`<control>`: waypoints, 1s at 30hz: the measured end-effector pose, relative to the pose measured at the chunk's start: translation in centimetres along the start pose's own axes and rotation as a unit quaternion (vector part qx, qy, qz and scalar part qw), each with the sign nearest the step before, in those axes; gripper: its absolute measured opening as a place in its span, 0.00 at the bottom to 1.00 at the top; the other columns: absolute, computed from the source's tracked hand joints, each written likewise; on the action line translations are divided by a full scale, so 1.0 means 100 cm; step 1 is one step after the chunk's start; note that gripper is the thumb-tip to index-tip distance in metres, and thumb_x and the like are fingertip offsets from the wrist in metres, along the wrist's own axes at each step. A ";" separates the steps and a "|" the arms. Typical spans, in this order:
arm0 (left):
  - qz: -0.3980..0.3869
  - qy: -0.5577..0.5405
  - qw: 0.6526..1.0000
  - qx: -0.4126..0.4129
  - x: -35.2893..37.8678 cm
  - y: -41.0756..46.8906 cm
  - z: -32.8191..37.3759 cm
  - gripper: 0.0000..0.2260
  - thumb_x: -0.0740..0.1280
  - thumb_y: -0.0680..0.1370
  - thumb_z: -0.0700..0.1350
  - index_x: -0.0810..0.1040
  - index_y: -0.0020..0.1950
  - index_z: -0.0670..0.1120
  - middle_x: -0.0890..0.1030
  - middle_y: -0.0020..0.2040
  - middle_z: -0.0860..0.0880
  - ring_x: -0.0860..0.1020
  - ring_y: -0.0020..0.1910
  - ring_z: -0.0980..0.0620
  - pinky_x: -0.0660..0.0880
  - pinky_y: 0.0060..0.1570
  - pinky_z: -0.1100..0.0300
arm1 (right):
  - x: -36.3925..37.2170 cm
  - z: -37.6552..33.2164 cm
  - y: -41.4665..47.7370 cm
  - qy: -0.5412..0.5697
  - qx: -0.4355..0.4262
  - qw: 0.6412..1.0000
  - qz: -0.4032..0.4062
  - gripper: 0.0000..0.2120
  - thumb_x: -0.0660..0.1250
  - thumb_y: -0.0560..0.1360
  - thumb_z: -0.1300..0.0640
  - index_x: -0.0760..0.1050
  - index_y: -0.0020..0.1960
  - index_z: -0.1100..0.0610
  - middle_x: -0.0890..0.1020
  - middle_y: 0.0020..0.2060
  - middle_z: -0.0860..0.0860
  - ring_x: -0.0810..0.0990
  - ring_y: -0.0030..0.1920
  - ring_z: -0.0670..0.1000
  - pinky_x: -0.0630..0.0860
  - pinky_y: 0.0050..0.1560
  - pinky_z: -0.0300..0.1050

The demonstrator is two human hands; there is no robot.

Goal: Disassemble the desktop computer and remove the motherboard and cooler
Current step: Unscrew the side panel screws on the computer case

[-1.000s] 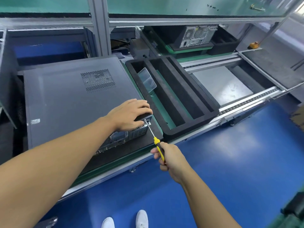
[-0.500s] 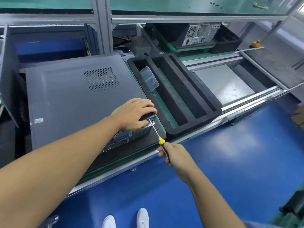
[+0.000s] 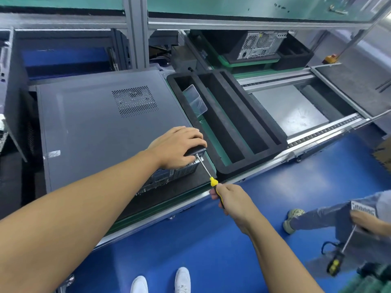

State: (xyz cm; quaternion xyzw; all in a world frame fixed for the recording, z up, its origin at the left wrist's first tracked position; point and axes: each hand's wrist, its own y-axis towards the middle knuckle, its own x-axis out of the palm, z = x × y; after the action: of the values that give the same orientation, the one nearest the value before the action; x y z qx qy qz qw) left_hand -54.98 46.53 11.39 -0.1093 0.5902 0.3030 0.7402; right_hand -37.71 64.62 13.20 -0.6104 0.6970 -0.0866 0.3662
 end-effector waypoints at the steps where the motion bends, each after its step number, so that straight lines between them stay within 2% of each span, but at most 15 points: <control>1: 0.002 0.003 1.000 0.002 0.000 0.000 0.000 0.18 0.64 0.76 0.55 0.71 0.66 0.59 0.71 0.67 0.58 0.66 0.69 0.55 0.59 0.72 0.54 | 0.001 0.001 0.000 -0.012 -0.025 1.000 0.011 0.13 0.60 0.80 0.50 0.78 0.46 0.56 0.78 0.36 0.47 0.69 0.36 0.50 0.68 0.38 0.48; 4: 0.005 0.010 1.000 0.006 0.000 0.000 -0.001 0.18 0.64 0.76 0.55 0.71 0.67 0.59 0.71 0.67 0.58 0.66 0.69 0.55 0.60 0.72 0.54 | 0.006 0.001 -0.001 0.017 -0.088 0.994 0.064 0.09 0.66 0.77 0.56 0.67 0.45 0.58 0.74 0.33 0.49 0.72 0.32 0.49 0.74 0.31 0.44; 6: 0.003 0.009 1.000 0.005 0.000 0.000 -0.001 0.19 0.64 0.76 0.55 0.71 0.67 0.59 0.71 0.67 0.58 0.66 0.69 0.55 0.60 0.72 0.54 | 0.009 -0.002 0.001 0.005 -0.091 0.993 0.079 0.10 0.66 0.77 0.58 0.64 0.46 0.56 0.74 0.35 0.50 0.73 0.29 0.48 0.72 0.28 0.42; 9: 0.003 0.010 1.000 0.006 0.000 0.000 -0.001 0.19 0.64 0.76 0.55 0.71 0.67 0.59 0.71 0.67 0.58 0.66 0.69 0.55 0.60 0.72 0.54 | 0.009 -0.003 0.001 -0.048 -0.063 0.995 0.056 0.11 0.66 0.77 0.50 0.66 0.48 0.55 0.71 0.34 0.48 0.66 0.31 0.48 0.65 0.31 0.43; 11: 0.004 0.010 1.000 0.008 0.000 0.000 0.000 0.18 0.64 0.76 0.55 0.71 0.67 0.59 0.71 0.67 0.58 0.67 0.69 0.55 0.60 0.72 0.54 | 0.008 -0.005 -0.001 -0.035 -0.020 0.999 0.030 0.14 0.62 0.79 0.42 0.72 0.48 0.54 0.75 0.36 0.45 0.68 0.33 0.47 0.67 0.34 0.41; 12: 0.003 0.010 1.000 0.008 0.000 0.000 0.000 0.18 0.64 0.76 0.55 0.71 0.67 0.59 0.71 0.67 0.58 0.67 0.69 0.55 0.60 0.72 0.54 | 0.008 -0.005 -0.001 -0.032 -0.009 0.999 0.025 0.15 0.59 0.81 0.42 0.75 0.48 0.53 0.79 0.40 0.45 0.71 0.35 0.47 0.68 0.36 0.42; 14: 0.001 0.010 1.000 0.006 0.000 -0.001 0.000 0.18 0.64 0.76 0.55 0.71 0.67 0.59 0.71 0.67 0.57 0.66 0.69 0.54 0.60 0.72 0.53 | 0.008 -0.003 0.000 -0.050 -0.020 0.997 0.047 0.15 0.56 0.82 0.47 0.78 0.47 0.53 0.82 0.44 0.49 0.72 0.36 0.48 0.69 0.37 0.43; 16: 0.002 0.010 1.000 0.007 0.000 0.000 0.000 0.18 0.64 0.76 0.54 0.71 0.67 0.59 0.71 0.67 0.57 0.66 0.70 0.54 0.60 0.72 0.53 | 0.007 -0.001 0.000 -0.077 -0.053 0.993 0.077 0.11 0.61 0.80 0.49 0.78 0.44 0.52 0.82 0.42 0.52 0.71 0.33 0.48 0.68 0.34 0.44; 18: 0.004 0.010 1.000 0.006 -0.001 0.000 0.000 0.18 0.64 0.76 0.54 0.71 0.66 0.59 0.71 0.66 0.58 0.66 0.69 0.55 0.59 0.72 0.54 | 0.008 -0.001 -0.001 -0.056 -0.082 0.991 0.087 0.05 0.67 0.77 0.51 0.74 0.44 0.51 0.80 0.41 0.49 0.73 0.33 0.49 0.73 0.34 0.48; 21: 0.007 0.010 1.000 0.006 -0.001 0.000 0.000 0.18 0.64 0.76 0.54 0.72 0.66 0.59 0.71 0.66 0.58 0.66 0.69 0.55 0.59 0.72 0.54 | 0.010 -0.005 0.000 -0.009 -0.089 0.992 0.088 0.08 0.67 0.74 0.56 0.67 0.45 0.53 0.76 0.38 0.50 0.73 0.32 0.50 0.78 0.34 0.54; 23: 0.008 0.009 1.000 0.007 -0.001 0.000 0.000 0.18 0.64 0.76 0.54 0.72 0.66 0.59 0.72 0.66 0.57 0.66 0.70 0.54 0.59 0.72 0.54 | 0.010 -0.007 0.000 -0.024 -0.092 0.992 0.083 0.09 0.67 0.75 0.56 0.66 0.46 0.51 0.74 0.37 0.47 0.72 0.33 0.50 0.74 0.34 0.51; 26: 0.008 0.010 1.000 0.008 0.000 -0.001 0.000 0.18 0.64 0.76 0.54 0.72 0.66 0.59 0.72 0.66 0.57 0.66 0.70 0.55 0.59 0.72 0.54 | 0.008 -0.009 -0.002 -0.052 -0.059 0.995 0.057 0.08 0.65 0.79 0.47 0.70 0.51 0.51 0.74 0.38 0.45 0.72 0.37 0.48 0.68 0.36 0.41; 27: 0.007 0.011 1.000 0.009 -0.001 -0.001 0.000 0.18 0.64 0.76 0.54 0.72 0.66 0.58 0.72 0.66 0.57 0.66 0.70 0.55 0.59 0.72 0.54 | 0.007 -0.009 -0.001 -0.061 -0.038 0.997 0.039 0.12 0.61 0.80 0.45 0.70 0.48 0.54 0.73 0.37 0.46 0.70 0.36 0.50 0.65 0.36 0.43; 29: 0.005 0.011 1.000 0.010 -0.001 -0.001 0.000 0.18 0.63 0.76 0.54 0.72 0.66 0.59 0.72 0.66 0.57 0.66 0.69 0.55 0.59 0.72 0.54 | 0.006 -0.009 -0.001 -0.079 -0.016 0.997 0.013 0.14 0.55 0.81 0.49 0.65 0.41 0.57 0.69 0.35 0.50 0.62 0.34 0.52 0.59 0.35 0.45; 30: 0.005 0.011 1.000 0.009 -0.001 0.000 0.000 0.18 0.63 0.76 0.54 0.72 0.66 0.59 0.72 0.66 0.57 0.66 0.70 0.55 0.59 0.72 0.54 | 0.005 -0.008 -0.002 -0.096 -0.019 0.995 0.010 0.14 0.54 0.81 0.52 0.66 0.40 0.58 0.70 0.35 0.51 0.61 0.33 0.51 0.59 0.32 0.44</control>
State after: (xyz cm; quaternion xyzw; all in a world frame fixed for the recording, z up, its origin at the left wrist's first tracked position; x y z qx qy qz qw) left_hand -54.95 46.49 11.45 -0.1028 0.6019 0.3002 0.7328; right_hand -38.05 63.82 13.71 -0.6157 0.6663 -0.0109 0.4206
